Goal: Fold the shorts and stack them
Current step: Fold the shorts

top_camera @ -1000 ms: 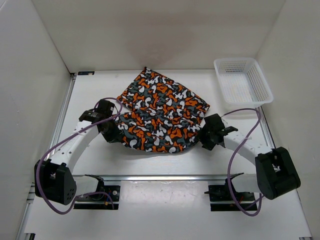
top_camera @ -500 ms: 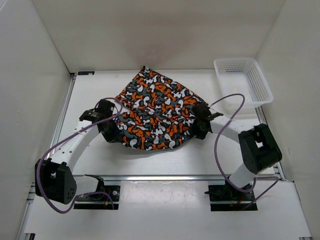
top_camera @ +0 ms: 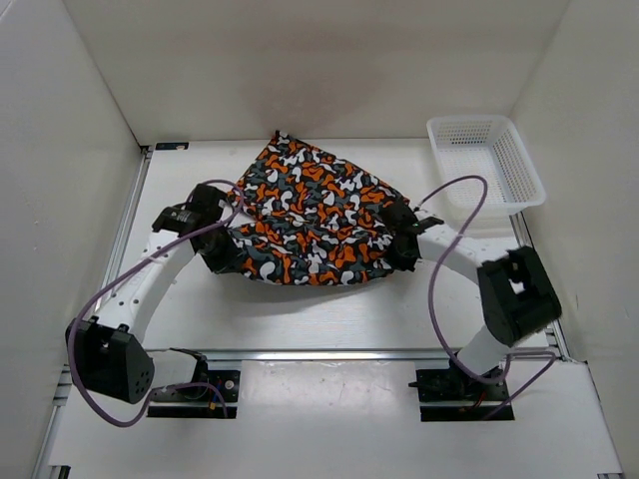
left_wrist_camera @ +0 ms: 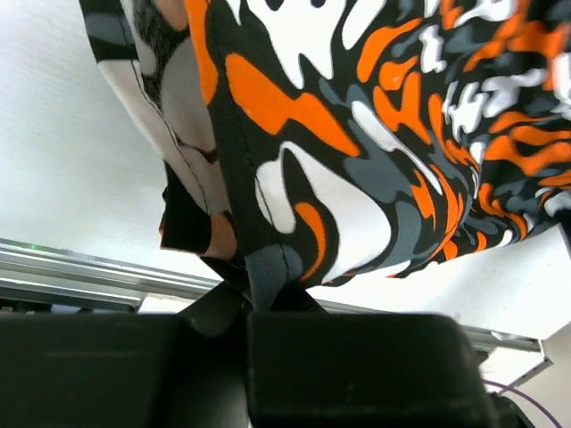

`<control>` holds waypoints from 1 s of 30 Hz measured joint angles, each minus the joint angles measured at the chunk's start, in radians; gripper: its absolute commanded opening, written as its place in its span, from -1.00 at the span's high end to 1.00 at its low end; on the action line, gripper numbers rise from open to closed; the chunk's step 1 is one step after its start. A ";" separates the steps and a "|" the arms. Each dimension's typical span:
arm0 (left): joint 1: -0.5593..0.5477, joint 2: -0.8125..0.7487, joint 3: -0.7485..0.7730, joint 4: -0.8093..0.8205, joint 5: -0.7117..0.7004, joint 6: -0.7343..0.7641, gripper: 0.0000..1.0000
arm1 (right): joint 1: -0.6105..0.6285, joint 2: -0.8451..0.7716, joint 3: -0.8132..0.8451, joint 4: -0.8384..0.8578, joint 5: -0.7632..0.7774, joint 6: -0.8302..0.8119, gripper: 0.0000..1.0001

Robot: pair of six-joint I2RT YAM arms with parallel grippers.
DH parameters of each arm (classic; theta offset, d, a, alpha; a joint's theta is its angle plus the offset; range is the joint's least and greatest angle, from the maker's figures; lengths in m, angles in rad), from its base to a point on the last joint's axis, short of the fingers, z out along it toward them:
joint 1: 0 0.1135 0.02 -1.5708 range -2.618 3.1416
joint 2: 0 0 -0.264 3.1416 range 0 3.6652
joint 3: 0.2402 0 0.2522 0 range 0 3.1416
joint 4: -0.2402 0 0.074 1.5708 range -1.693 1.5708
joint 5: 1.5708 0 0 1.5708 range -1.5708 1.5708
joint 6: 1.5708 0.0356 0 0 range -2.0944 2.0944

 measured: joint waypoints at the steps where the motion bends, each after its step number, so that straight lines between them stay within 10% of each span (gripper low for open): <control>1: 0.000 0.002 0.030 -0.016 -0.002 0.005 0.79 | 0.000 -0.041 -0.011 -0.027 0.007 -0.006 1.00; 11: 0.034 -0.025 0.532 -0.142 -0.038 0.047 0.79 | -0.002 -0.523 0.197 -0.277 0.051 -0.138 1.00; 24: 0.032 -0.113 1.263 -0.224 -0.025 0.146 0.79 | 0.014 -0.732 0.781 -0.381 -0.158 -0.306 1.00; 30: 0.029 -0.180 1.359 -0.206 0.020 0.174 0.79 | 0.019 -0.797 0.895 -0.393 -0.302 -0.303 1.00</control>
